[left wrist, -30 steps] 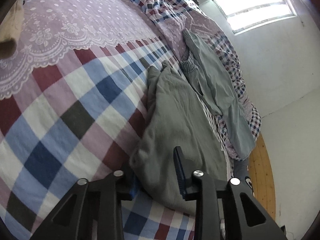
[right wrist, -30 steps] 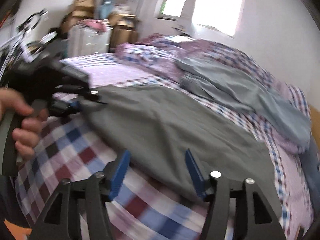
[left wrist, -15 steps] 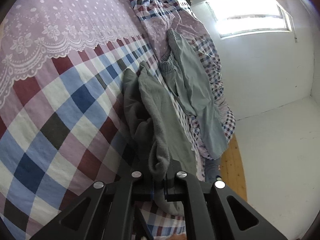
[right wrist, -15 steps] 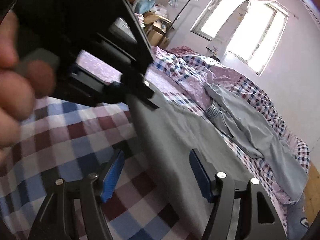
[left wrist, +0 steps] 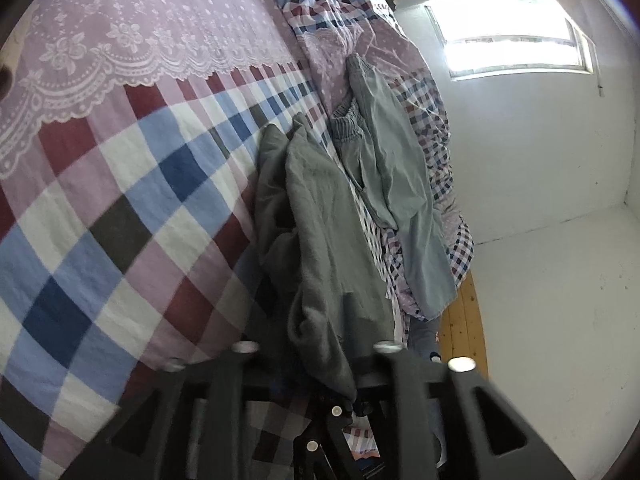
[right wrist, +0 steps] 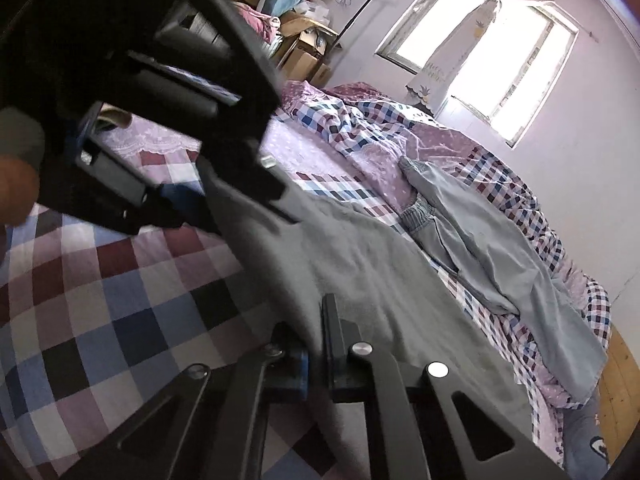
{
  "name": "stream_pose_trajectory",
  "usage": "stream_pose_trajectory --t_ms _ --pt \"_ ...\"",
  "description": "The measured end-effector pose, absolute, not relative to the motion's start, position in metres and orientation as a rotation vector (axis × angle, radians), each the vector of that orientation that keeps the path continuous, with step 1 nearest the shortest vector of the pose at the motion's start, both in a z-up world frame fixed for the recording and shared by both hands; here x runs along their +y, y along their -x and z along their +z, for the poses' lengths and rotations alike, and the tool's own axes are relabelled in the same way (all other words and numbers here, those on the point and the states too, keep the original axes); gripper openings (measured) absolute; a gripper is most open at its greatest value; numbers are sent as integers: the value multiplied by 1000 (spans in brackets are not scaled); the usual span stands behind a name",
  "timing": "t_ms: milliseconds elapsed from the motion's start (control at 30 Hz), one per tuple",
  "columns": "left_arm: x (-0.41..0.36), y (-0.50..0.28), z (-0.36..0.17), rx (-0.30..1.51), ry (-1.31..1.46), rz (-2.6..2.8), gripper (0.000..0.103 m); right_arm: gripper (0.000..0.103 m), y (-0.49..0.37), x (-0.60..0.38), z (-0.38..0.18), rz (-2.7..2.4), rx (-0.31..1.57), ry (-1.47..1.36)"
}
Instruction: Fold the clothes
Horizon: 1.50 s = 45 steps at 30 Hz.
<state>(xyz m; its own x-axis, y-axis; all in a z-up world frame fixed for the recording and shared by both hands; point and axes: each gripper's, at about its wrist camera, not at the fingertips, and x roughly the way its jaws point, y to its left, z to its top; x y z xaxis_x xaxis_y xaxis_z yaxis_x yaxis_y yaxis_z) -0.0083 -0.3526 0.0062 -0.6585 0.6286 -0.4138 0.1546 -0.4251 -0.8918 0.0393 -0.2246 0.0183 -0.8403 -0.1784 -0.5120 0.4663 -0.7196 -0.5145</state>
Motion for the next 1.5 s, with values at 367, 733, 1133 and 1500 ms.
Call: stream_pose_trajectory --t_ms 367,733,1133,1500 --pt "-345 24 -3 -1496 1096 2193 53 4 -38 -221 24 -2544 871 -613" --pt "-340 45 -2 -1479 1120 2215 26 4 -37 -221 24 -2529 845 -617" --pt "-342 46 13 -1455 1074 2215 12 49 -38 -210 22 -2639 949 -585" --pt "-347 50 15 -1497 1057 2184 11 66 -15 -148 7 -2776 1195 -691"
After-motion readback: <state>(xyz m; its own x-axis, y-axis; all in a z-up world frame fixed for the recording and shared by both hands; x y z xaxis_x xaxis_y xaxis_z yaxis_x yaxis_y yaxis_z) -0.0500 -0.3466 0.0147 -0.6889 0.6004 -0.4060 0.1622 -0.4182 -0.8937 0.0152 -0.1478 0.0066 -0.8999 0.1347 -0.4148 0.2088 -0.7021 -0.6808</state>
